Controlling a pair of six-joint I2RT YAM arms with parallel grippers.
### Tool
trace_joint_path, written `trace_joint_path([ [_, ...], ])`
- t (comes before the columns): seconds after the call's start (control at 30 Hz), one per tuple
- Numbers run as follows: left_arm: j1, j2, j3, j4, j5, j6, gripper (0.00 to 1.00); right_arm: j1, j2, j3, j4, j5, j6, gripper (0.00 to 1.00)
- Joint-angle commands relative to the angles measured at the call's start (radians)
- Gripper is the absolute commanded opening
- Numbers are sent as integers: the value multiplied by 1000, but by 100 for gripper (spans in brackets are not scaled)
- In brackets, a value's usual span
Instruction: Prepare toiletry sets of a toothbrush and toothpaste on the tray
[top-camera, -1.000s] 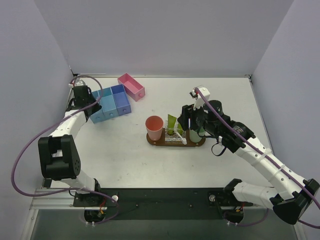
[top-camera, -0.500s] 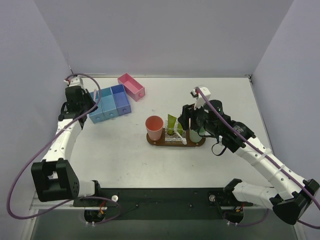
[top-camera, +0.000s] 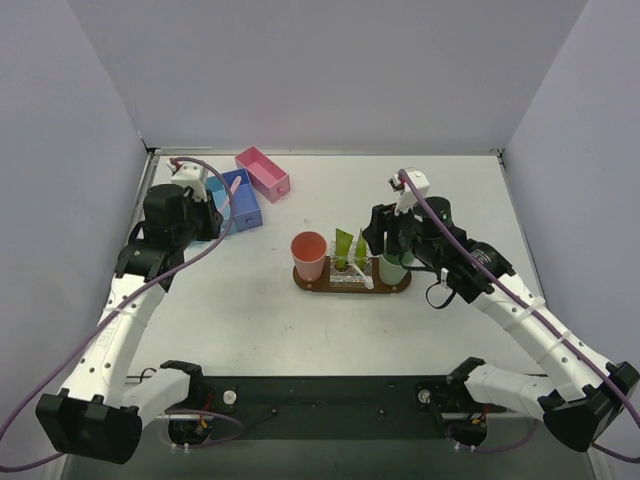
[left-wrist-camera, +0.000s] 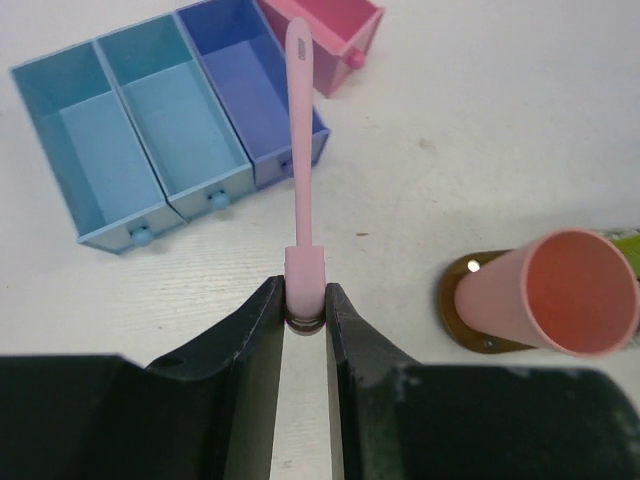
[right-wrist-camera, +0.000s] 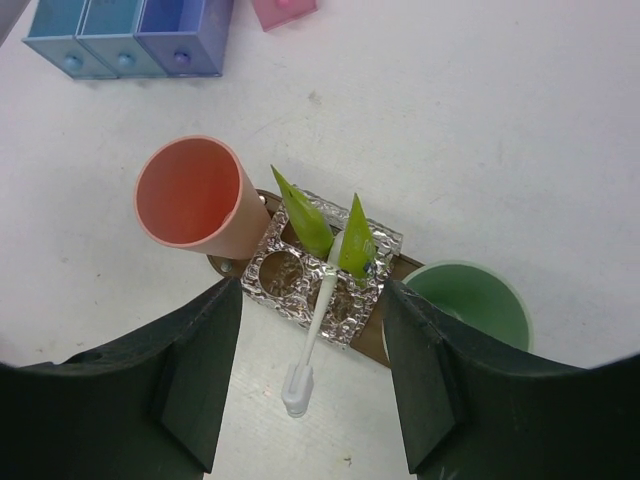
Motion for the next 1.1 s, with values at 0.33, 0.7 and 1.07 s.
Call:
trace_joint_path([
  [0.33,-396,-64,309,-367,153,132,0,-47,-71,-4,46,84,-11,55],
  [0.7,-707,35,382,-492,38,163,0,-56,-98,-11,34,99,-7,55],
  [1.07,-716,90,339,-484,-6,155,0,-62,-95,-14,29,98,-11,56],
])
